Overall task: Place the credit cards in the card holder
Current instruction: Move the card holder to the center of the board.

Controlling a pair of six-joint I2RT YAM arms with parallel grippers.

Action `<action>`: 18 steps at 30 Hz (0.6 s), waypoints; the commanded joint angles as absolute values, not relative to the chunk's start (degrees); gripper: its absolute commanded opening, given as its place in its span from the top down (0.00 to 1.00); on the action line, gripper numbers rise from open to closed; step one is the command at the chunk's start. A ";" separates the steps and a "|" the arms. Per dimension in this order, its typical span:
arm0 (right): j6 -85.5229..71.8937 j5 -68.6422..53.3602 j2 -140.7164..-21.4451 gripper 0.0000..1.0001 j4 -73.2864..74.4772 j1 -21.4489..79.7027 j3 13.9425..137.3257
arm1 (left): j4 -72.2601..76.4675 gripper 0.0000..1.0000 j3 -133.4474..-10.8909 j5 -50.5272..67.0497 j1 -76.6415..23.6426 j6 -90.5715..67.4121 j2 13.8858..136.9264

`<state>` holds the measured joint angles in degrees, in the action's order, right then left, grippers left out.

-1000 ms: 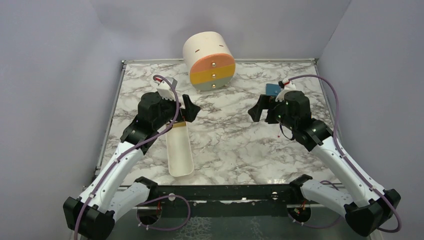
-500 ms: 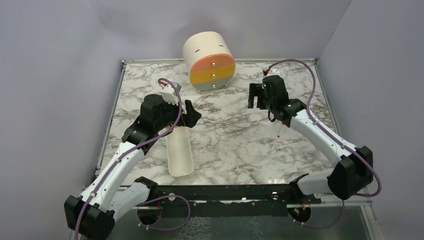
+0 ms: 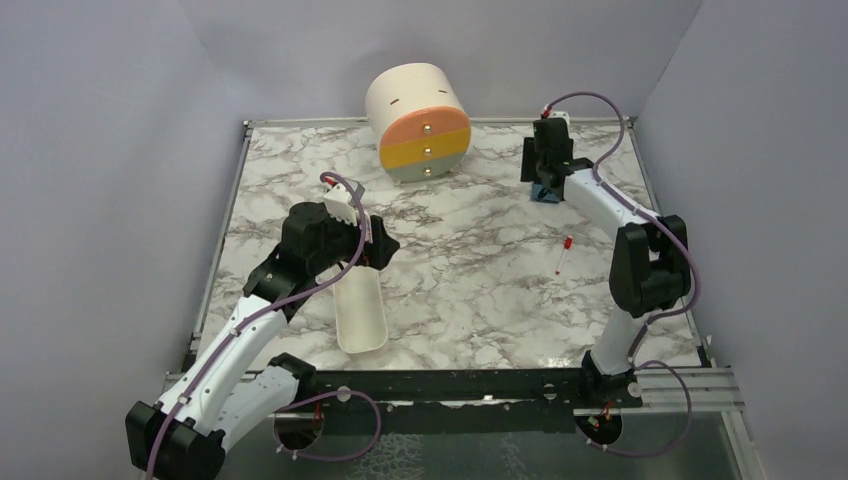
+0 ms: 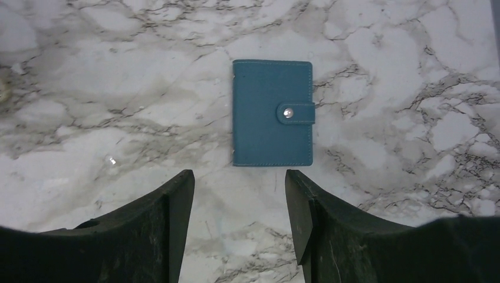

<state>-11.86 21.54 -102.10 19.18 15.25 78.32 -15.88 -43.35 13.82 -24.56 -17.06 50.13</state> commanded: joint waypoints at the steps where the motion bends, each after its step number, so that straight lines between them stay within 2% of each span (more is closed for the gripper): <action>1: -10.82 18.74 -107.78 0.42 17.23 10.52 82.90 | -16.74 0.04 -44.12 11.14 -25.20 -15.35 48.74; 11: -11.67 10.46 -118.56 0.41 18.83 3.01 89.01 | -18.41 0.04 -44.65 7.97 -25.24 -14.44 47.87; 18: -11.53 -1.04 -124.28 0.41 20.44 0.18 91.10 | -18.40 0.04 -44.85 7.42 -25.24 -14.24 48.01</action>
